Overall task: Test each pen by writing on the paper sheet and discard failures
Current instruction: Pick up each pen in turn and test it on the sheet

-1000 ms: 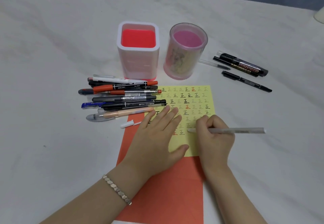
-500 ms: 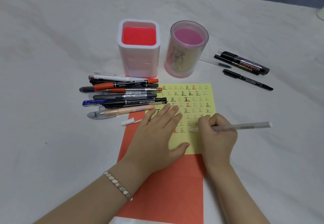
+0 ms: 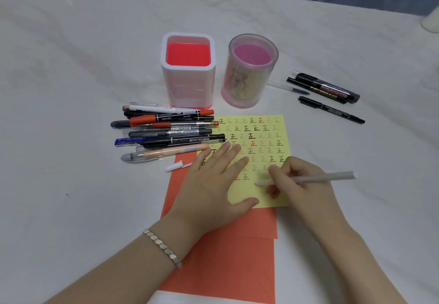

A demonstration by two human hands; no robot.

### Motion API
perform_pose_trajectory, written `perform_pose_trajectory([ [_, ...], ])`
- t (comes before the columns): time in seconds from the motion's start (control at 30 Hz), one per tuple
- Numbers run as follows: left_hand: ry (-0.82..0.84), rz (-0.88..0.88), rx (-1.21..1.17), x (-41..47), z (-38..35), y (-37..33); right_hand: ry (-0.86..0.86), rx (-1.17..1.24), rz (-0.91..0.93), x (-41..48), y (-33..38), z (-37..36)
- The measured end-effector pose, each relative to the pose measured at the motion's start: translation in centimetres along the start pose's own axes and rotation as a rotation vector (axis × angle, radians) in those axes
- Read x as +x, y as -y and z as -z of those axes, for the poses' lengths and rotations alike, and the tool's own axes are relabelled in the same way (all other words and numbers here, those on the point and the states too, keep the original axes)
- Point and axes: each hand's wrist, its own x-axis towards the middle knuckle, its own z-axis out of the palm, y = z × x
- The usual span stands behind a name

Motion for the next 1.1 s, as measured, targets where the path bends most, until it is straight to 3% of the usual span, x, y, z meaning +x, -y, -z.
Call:
perform_pose_trajectory([
  [0.63,0.051,-0.010,0.024,-0.1,0.2,0.0,-0.155,-0.091,-0.057,-1.2,0.0,2.2],
  [0.73,-0.070,-0.039,-0.029,-0.1,0.9,-0.1,-0.133,0.024,-0.023,-1.7,0.8,1.5],
  [0.87,-0.282,0.100,-0.054,-0.7,3.4,0.8,-0.087,0.102,-0.016,-2.1,1.1,0.7],
  [0.97,-0.225,0.160,0.099,-1.5,4.8,2.7,-0.062,0.122,-0.008,-2.3,1.0,0.3],
  [1.1,-0.133,0.117,0.122,-2.4,5.4,4.1,-0.031,0.096,0.004,-2.7,1.1,0.0],
])
